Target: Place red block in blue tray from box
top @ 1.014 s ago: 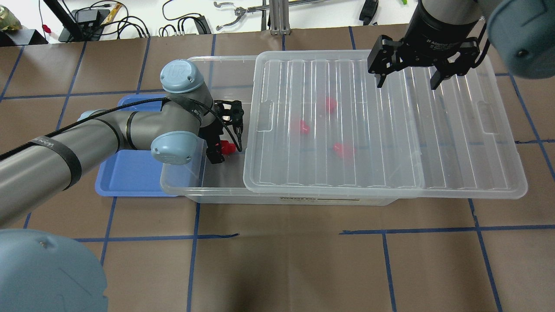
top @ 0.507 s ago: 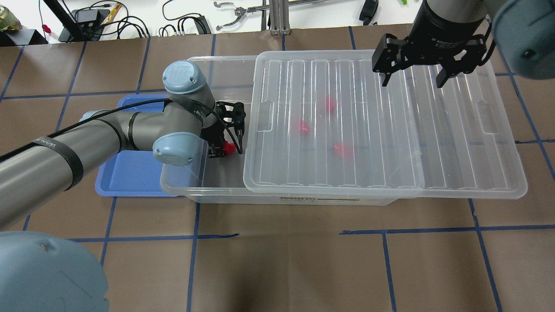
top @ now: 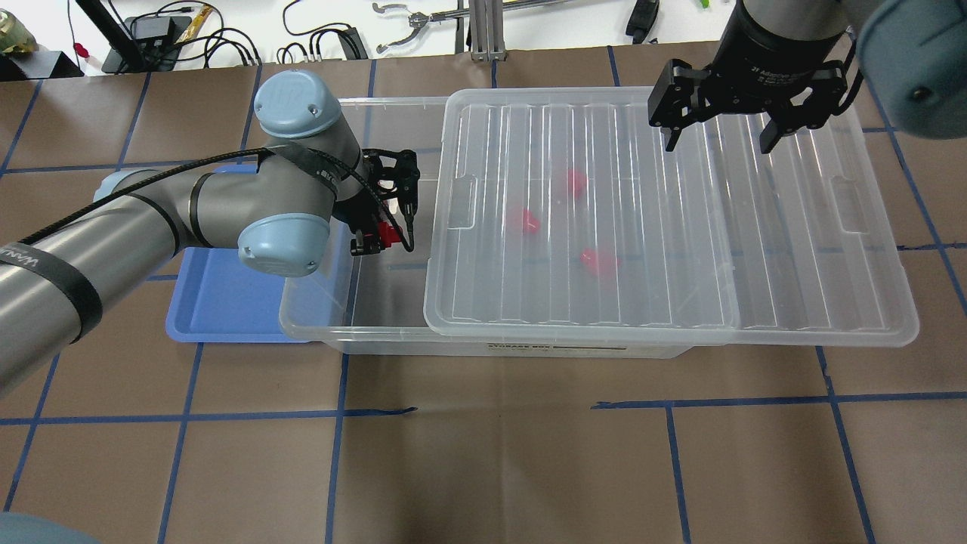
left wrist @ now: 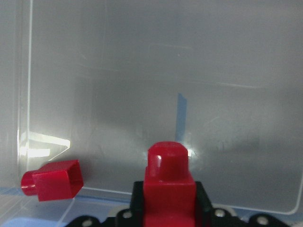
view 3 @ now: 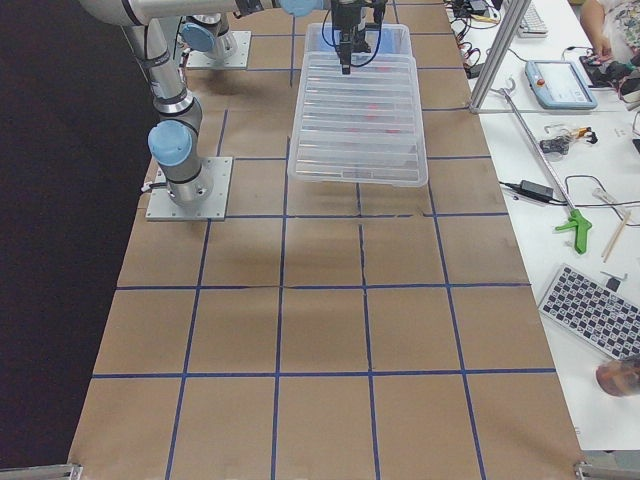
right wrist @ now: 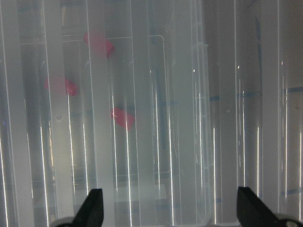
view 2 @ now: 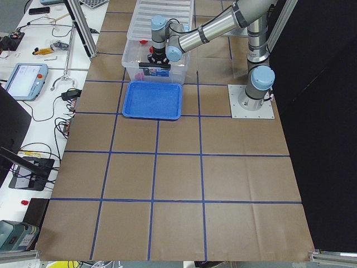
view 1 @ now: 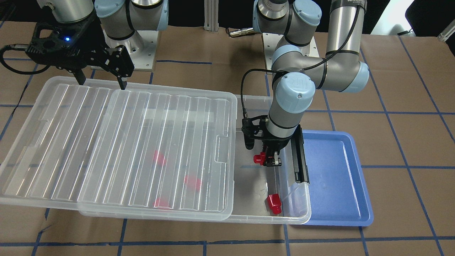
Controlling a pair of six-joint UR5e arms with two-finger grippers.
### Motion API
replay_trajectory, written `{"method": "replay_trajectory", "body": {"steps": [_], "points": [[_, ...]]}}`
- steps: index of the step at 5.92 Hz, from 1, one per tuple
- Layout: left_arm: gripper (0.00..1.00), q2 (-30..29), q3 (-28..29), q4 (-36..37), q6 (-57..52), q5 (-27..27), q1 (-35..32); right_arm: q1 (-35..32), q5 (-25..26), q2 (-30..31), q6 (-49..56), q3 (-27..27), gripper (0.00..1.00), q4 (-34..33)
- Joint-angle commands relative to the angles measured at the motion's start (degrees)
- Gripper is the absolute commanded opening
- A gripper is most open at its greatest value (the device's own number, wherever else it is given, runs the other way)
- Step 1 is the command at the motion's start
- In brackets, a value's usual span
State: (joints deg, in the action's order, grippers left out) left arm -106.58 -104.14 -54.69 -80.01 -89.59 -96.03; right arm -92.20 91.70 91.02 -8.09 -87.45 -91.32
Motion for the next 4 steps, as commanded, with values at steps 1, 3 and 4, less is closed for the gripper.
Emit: {"method": "replay_trajectory", "body": {"steps": [1, 3, 4], "points": [[0.14, 3.82, 4.1, -10.64, 2.39, -0.24, 0.06, 0.0, -0.29, 0.04, 0.0, 0.0, 1.0, 0.0], [0.14, 7.08, 6.66, -17.17, 2.49, -0.41, 0.93, 0.0, -0.29, 0.04, 0.0, 0.0, 1.0, 0.09], [0.12, 8.31, 7.45, -18.68, 2.32, -1.02, 1.28, 0.09, -0.29, 0.04, 0.0, -0.09, 1.0, 0.18]]}}
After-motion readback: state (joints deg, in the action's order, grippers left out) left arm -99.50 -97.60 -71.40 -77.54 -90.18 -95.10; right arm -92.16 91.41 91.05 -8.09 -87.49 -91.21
